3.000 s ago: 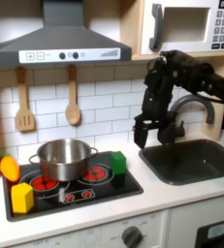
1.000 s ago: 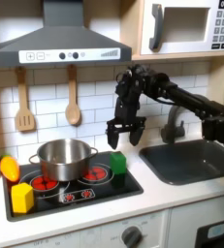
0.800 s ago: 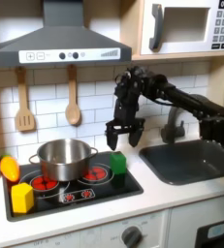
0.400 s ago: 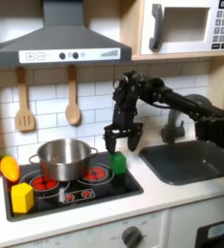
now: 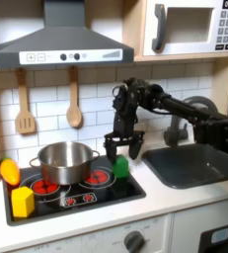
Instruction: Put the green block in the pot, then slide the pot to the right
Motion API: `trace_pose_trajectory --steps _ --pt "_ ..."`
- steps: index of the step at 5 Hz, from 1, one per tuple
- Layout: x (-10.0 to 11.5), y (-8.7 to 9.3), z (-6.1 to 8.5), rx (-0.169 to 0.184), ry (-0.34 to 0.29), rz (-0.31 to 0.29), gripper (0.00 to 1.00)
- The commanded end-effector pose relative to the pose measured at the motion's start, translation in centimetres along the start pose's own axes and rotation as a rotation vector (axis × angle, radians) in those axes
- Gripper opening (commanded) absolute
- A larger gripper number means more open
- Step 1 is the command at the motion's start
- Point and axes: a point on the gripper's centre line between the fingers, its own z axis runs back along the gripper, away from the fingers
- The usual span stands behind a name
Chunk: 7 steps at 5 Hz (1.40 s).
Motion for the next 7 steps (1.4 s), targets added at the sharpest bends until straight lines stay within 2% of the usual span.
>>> trace_pose_trajectory --steps 1,2,3,6,7 --pt "0.2 0.3 -1.5 -0.003 0.037 -0.022 1.0" --pt "0.2 0.9 -2.0 0.0 0.051 -0.029 1.0" --pt "-0.2 0.6 -2.7 -0.01 0.068 -0.043 1.0" --pt "-0.6 0.5 -3.4 -0.023 0.09 -0.051 1.0" --pt "-0.4 0.3 -3.3 -0.041 0.082 -0.049 0.16"
